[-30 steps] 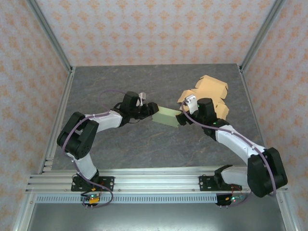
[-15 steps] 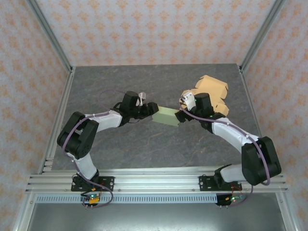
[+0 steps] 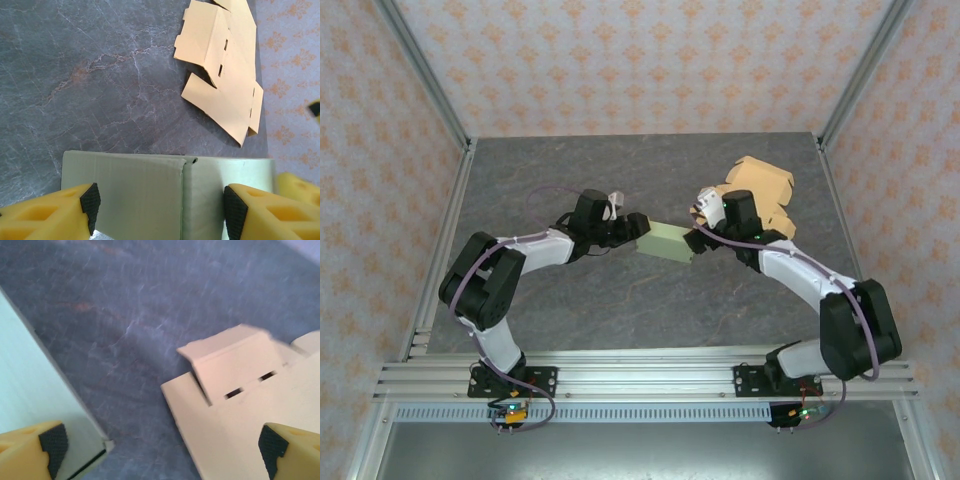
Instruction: Fold the paper box
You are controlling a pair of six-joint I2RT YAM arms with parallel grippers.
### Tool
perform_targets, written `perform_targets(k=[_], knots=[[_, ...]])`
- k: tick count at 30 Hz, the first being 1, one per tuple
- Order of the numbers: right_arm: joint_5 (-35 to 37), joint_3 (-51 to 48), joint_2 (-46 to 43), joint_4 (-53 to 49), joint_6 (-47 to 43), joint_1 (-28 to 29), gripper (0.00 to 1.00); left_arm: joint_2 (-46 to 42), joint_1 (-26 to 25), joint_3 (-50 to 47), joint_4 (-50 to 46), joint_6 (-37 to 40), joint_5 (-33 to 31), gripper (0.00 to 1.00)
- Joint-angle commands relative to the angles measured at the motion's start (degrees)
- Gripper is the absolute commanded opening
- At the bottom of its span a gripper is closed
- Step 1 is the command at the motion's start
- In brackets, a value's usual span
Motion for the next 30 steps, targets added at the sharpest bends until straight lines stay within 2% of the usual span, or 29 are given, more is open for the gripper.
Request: perform_targets(k=[1, 6, 10, 14, 17, 23, 25, 27, 29, 30], knots=[[3.0, -0.1, 0.0, -6.3, -3.9, -0.2, 0.99, 2.3, -0.2, -2.6, -5.2, 2.8, -0.7, 0.68], [-2.5, 2.3, -7.2, -5.5, -2.8, -0.1, 0.99, 1.9, -0.3, -2.9, -5.6, 3.4, -0.6, 0.69], [-6.6, 0.5, -13.9, 1.7, -1.0, -0.1, 0.99, 0.0, -0.2, -4.9, -4.3, 4.8, -1.9, 0.71], [-6.2, -1.6, -17.7, 5.4, 0.1, -0.1, 0.99, -3.7, -0.3, -11.9, 0.5, 6.9, -4.5, 0.72], [-4.7, -2.6, -19.3, 5.6, 1.2, -0.1, 0.99, -7.1, -0.3, -15.5, 0.0, 8.2, -7.3, 0.75], [0.1, -7.2, -21.3, 12.1, 7.8, -0.1, 0.99, -16.3, -0.3, -19.2, -1.9, 8.8, -12.6, 0.93], [2.3, -9.1, -21.4, 14.7, 11.9, -0.2, 0.99, -19.0, -0.3, -19.1, -4.5, 9.3, -14.6, 0.95], [7.3, -11.3, -21.5, 16.7, 20.2, -0.2, 0.99, -21.8, -0.4, -18.3, -7.0, 10.1, -15.8, 0.96], [18.5, -9.8, -20.9, 11.0, 37.2, -0.1, 0.99, -24.0, -0.4, -17.0, -10.0, 10.9, -17.7, 0.97], [26.0, -6.9, -20.1, 2.8, 49.4, -0.1, 0.99, -24.9, -0.4, -16.2, -11.5, 11.3, -19.0, 0.98]])
